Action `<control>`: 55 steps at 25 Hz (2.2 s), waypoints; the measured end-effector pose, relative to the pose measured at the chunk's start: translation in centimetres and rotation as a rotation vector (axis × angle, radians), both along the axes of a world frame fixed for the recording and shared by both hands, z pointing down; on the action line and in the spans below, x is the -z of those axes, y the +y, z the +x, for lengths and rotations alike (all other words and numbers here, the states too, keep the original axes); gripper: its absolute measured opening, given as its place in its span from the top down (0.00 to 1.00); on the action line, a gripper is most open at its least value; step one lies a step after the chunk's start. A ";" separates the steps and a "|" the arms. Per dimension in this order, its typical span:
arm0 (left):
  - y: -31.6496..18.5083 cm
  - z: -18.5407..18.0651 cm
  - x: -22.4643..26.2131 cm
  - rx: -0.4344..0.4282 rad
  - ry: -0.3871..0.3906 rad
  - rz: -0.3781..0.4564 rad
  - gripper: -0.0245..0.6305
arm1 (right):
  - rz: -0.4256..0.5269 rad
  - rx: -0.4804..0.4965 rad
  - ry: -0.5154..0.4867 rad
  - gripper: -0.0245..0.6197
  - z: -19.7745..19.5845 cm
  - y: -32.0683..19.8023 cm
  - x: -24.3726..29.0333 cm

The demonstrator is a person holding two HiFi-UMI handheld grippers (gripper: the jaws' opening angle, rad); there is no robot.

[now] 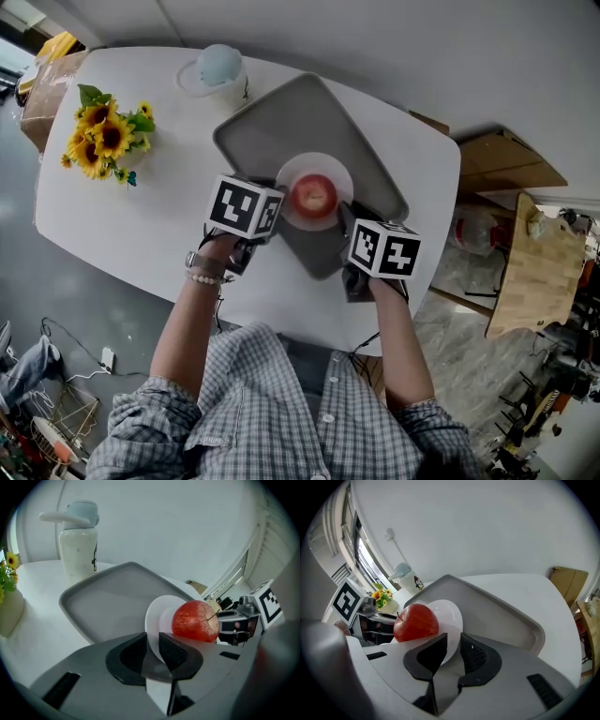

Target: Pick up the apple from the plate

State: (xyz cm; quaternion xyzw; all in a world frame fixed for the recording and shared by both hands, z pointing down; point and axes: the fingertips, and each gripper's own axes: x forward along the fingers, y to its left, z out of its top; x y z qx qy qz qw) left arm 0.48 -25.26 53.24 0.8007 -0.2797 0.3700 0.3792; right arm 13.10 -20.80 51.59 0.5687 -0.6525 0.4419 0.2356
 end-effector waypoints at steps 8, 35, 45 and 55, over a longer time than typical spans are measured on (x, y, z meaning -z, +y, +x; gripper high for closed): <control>-0.1 -0.8 1.0 0.034 0.018 0.005 0.84 | 0.006 -0.019 -0.024 0.83 -0.6 -0.3 1.3; 3.5 -17.0 0.8 0.296 -0.015 -0.027 0.85 | -0.043 0.270 -0.084 0.83 -16.0 -0.2 0.6; 5.8 -21.4 -1.6 0.343 -0.040 -0.085 0.85 | -0.109 0.362 -0.075 0.83 -20.4 1.2 -1.8; 5.6 -22.0 -3.1 0.298 -0.034 -0.107 0.85 | -0.141 0.377 -0.022 0.83 -21.1 1.3 -3.5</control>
